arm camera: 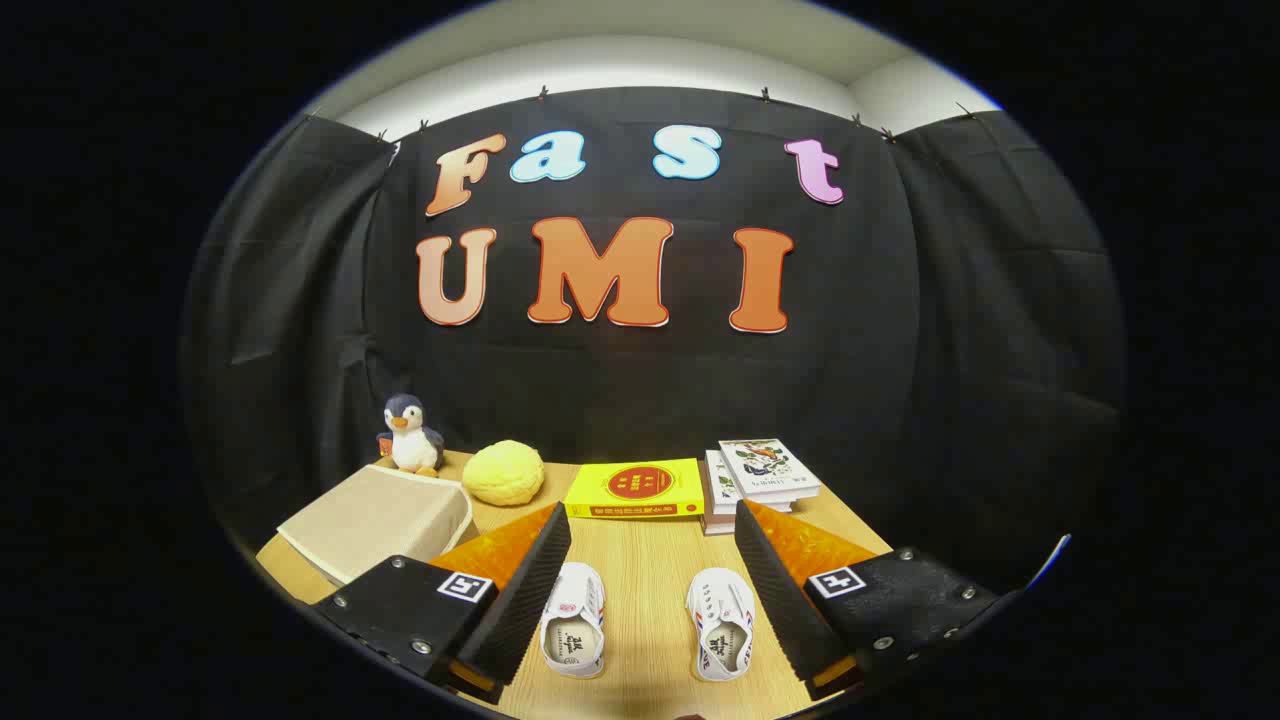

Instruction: Open the storage box then place both shoes into the box .Put the left shoe in first, then the right shoe, with the right side of both shoes facing outward in a uniform manner.

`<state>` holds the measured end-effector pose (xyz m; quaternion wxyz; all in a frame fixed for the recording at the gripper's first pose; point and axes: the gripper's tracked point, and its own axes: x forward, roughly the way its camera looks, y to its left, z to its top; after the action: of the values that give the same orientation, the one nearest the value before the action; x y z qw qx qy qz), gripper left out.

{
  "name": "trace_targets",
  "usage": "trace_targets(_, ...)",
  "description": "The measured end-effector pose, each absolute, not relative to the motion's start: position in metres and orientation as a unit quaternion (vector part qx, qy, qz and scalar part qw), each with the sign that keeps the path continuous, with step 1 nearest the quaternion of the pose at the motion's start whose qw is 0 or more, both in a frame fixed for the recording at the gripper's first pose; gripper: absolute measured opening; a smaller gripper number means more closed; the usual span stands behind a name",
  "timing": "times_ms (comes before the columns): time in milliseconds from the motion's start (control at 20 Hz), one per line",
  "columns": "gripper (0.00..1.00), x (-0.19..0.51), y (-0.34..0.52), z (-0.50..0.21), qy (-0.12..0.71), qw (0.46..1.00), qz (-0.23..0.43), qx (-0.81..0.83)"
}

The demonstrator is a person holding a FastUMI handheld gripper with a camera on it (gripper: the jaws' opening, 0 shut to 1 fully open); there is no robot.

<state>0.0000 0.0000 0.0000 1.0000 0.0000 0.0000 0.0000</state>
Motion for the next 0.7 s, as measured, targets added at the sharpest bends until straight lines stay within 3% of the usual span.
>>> trace_targets(700,0.99,0.017,0.022,-0.024,0.031,0.998,0.059,0.012)
